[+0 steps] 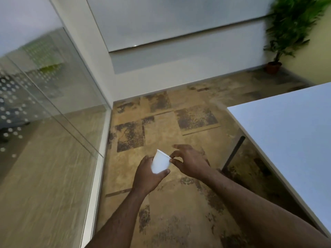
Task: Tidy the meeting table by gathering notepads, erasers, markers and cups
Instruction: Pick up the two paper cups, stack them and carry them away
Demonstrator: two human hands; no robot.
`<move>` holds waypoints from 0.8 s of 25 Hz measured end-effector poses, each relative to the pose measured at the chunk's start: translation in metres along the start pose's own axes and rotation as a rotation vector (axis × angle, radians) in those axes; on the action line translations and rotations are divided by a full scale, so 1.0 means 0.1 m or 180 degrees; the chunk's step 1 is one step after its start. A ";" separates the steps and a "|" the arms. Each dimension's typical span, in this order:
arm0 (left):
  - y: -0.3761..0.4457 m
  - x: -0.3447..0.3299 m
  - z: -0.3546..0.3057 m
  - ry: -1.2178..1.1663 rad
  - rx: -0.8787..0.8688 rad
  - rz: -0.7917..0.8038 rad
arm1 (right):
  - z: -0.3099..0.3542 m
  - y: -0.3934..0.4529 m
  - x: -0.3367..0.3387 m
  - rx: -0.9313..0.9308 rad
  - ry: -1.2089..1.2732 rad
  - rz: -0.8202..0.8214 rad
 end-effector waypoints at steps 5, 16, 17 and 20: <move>0.86 -0.56 0.09 -0.0027 -0.0074 0.0418 | -0.56 0.65 -0.29 -0.0286 -0.0169 0.0039; 4.04 -1.80 -0.64 -0.0110 -0.0818 0.1206 | -1.96 3.09 -0.26 -0.1213 -0.0600 -0.0341; 4.28 -1.90 -0.79 -0.0046 -0.0931 0.1248 | -2.07 3.27 -0.17 -0.1308 -0.0626 -0.0428; 4.95 -2.23 -1.25 0.0019 -0.1153 0.1364 | -2.42 3.76 0.06 -0.1585 -0.0607 -0.0732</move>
Point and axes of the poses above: each hand's wrist, its own y-axis towards the middle knuckle, its own x-axis out of the back of the hand, z = x × y, the point moved 1 cm from there along y, towards the middle knuckle, and after that the axes turned 12 degrees about -z, right-handed, at the moved point
